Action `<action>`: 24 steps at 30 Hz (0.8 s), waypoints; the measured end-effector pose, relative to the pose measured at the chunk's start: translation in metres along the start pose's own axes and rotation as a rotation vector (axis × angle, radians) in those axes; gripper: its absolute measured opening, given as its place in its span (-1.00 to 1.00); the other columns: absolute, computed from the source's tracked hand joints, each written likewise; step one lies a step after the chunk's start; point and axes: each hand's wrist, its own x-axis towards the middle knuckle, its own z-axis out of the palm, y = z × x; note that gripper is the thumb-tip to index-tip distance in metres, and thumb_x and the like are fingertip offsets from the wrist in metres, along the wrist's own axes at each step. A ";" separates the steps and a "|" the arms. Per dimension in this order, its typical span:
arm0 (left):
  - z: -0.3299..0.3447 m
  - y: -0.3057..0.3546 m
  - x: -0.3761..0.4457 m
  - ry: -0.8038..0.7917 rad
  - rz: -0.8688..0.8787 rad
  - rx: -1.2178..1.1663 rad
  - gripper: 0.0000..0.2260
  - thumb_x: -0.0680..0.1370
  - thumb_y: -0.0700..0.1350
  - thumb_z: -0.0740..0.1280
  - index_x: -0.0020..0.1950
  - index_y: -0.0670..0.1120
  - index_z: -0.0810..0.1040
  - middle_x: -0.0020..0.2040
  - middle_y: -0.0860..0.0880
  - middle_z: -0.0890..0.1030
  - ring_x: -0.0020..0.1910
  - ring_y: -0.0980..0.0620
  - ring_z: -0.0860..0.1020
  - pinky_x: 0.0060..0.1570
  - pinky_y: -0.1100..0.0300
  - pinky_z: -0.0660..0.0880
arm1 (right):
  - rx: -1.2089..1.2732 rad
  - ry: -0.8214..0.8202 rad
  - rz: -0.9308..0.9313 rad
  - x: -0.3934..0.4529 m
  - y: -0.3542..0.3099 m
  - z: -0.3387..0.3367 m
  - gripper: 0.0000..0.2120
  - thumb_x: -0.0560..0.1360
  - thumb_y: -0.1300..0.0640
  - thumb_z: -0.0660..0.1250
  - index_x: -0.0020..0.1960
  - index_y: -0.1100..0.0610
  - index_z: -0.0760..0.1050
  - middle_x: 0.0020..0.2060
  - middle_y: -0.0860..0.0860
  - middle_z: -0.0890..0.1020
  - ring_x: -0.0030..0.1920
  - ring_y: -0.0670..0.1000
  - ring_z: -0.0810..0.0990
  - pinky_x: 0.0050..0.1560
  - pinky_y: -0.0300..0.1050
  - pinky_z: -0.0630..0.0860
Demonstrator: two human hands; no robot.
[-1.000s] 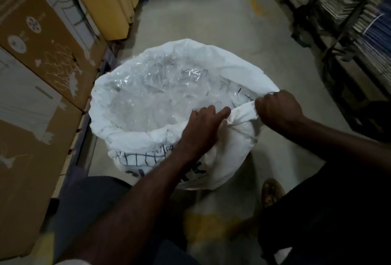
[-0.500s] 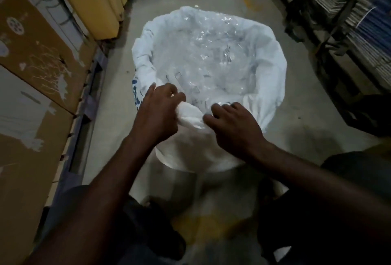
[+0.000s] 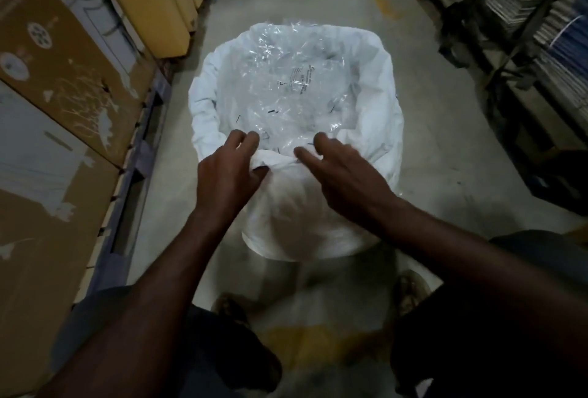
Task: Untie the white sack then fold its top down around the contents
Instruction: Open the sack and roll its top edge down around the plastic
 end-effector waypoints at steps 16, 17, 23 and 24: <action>0.015 0.037 0.003 -0.019 0.058 0.013 -0.71 0.55 -0.30 0.33 0.21 -0.03 0.56 -0.06 -0.02 0.60 -0.14 -0.16 0.60 -0.36 0.03 0.35 | 0.080 -0.054 -0.139 0.020 0.019 0.004 -0.26 0.40 0.22 0.35 0.58 0.09 0.32 0.29 0.09 0.54 0.10 0.18 0.50 0.06 0.13 0.54; 0.018 0.035 0.004 -0.007 0.056 0.012 -0.70 0.54 -0.33 0.30 0.20 -0.04 0.57 -0.07 -0.04 0.58 -0.13 -0.16 0.58 -0.35 0.01 0.36 | 0.070 -0.079 -0.154 0.021 0.030 -0.002 -0.20 0.36 0.22 0.42 0.59 0.07 0.32 0.36 0.12 0.50 0.19 0.20 0.47 0.19 0.13 0.50; 0.020 0.033 -0.008 -0.206 0.104 -0.058 -0.39 0.55 -0.01 0.29 0.62 -0.03 0.38 0.17 -0.09 0.48 0.15 -0.18 0.49 0.18 -0.11 0.41 | -0.169 0.012 -0.195 0.025 0.077 0.009 -0.57 0.39 0.37 0.25 0.21 0.08 0.48 0.02 0.11 0.57 0.02 0.22 0.58 0.34 0.33 0.37; 0.017 0.036 -0.013 -0.316 0.083 -0.124 -0.30 0.58 0.16 0.28 0.70 0.02 0.25 0.24 -0.05 0.42 0.28 -0.12 0.41 0.35 -0.10 0.33 | -0.151 0.059 -0.210 0.024 0.077 0.013 -0.63 0.40 0.39 0.19 0.14 0.10 0.45 -0.09 0.13 0.54 -0.13 0.22 0.55 0.12 0.23 0.47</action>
